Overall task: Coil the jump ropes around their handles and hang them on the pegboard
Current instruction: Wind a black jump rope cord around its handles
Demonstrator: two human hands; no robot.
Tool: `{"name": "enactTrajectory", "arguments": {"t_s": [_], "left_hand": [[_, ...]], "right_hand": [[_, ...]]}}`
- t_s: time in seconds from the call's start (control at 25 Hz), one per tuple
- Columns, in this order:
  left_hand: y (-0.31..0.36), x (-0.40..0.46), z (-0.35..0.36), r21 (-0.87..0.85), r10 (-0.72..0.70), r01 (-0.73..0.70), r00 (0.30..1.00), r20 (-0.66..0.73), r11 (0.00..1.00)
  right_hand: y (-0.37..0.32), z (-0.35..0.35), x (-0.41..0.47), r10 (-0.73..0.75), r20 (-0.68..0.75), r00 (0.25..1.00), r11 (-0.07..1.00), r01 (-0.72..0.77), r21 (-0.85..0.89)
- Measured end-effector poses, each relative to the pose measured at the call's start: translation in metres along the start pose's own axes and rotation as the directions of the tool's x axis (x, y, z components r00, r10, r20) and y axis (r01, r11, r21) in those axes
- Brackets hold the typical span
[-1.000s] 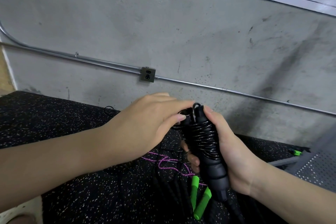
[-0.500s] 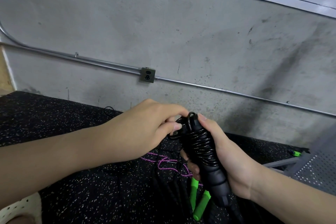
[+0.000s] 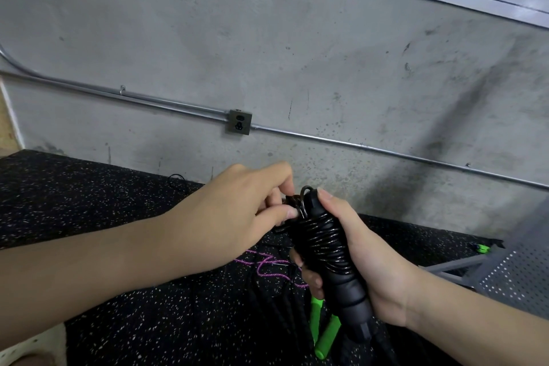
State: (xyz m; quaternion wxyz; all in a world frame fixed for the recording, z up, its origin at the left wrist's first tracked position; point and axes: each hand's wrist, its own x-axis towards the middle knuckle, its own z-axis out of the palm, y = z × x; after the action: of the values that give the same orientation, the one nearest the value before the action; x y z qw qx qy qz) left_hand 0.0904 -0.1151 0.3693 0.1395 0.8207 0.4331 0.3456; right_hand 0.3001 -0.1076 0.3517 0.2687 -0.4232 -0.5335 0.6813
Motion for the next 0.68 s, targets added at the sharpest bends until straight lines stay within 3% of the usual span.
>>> {"name": "enactTrajectory", "arguments": {"t_s": [0.4, 0.68], "left_hand": [[-0.014, -0.007, 0.003, 0.063, 0.078, -0.082, 0.994, 0.071, 0.995], [-0.002, -0.011, 0.005, -0.070, 0.094, -0.096, 0.995, -0.042, 0.993]], "right_hand": [[0.007, -0.005, -0.002, 0.057, 0.141, 0.988, 0.996, -0.066, 0.060], [0.005, -0.008, -0.001, 0.096, 0.270, 0.958, 0.983, -0.134, 0.124]]}}
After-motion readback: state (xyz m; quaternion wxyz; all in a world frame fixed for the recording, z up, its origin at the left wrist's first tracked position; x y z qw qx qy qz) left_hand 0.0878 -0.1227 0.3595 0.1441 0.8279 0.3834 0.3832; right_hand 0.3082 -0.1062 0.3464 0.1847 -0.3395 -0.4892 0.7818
